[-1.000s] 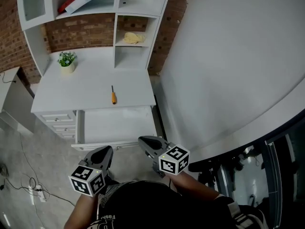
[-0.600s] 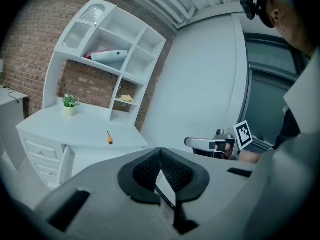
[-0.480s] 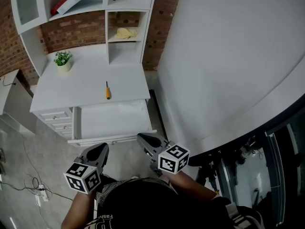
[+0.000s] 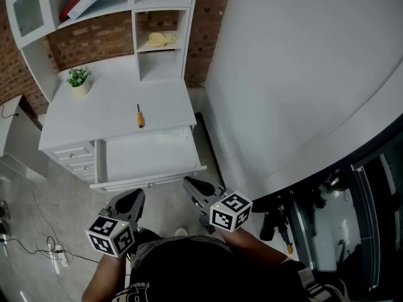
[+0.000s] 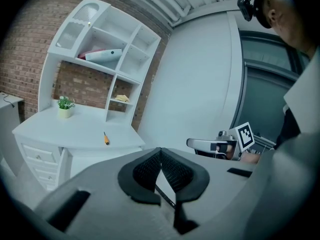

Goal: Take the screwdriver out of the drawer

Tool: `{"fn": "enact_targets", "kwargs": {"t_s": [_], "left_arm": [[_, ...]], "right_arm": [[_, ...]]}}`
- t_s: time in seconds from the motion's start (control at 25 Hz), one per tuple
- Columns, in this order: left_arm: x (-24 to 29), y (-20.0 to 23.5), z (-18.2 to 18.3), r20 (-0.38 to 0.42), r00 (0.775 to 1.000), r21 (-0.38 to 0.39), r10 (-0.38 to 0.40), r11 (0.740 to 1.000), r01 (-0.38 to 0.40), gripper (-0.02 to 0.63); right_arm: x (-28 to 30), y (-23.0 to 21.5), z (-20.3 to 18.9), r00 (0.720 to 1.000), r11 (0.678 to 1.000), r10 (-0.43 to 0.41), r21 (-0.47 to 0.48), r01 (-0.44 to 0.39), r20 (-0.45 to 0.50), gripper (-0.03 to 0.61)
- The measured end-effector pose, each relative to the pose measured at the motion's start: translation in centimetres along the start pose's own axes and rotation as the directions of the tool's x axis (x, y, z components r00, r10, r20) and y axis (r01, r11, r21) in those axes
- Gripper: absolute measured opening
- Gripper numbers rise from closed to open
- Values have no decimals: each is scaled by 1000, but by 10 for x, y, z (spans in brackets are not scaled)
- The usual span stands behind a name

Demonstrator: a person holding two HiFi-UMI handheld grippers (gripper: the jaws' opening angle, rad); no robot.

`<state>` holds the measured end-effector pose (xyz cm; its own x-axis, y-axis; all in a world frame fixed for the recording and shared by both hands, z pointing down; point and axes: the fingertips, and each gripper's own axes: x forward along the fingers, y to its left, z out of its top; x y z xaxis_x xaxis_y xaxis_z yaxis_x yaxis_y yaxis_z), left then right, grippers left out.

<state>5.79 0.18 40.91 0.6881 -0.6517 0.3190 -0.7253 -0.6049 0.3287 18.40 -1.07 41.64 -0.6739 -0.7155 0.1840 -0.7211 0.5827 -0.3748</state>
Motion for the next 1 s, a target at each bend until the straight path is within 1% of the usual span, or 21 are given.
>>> {"fn": "enact_targets", "kwargs": {"t_s": [0.16, 0.4, 1.0], "left_arm": [[2, -1, -3, -10, 1000, 6, -2, 1000, 2, 15], [0, 1, -8, -26, 1000, 1, 8, 1000, -8, 15], [4, -4, -9, -29, 1000, 8, -1, 1000, 1, 15]], "right_arm": [[-2, 3, -9, 1000, 999, 5, 35, -5, -8, 6], [2, 11, -15, 999, 999, 24, 31, -23, -26, 6], [2, 8, -16, 999, 1000, 19, 15, -19, -35, 6]]}}
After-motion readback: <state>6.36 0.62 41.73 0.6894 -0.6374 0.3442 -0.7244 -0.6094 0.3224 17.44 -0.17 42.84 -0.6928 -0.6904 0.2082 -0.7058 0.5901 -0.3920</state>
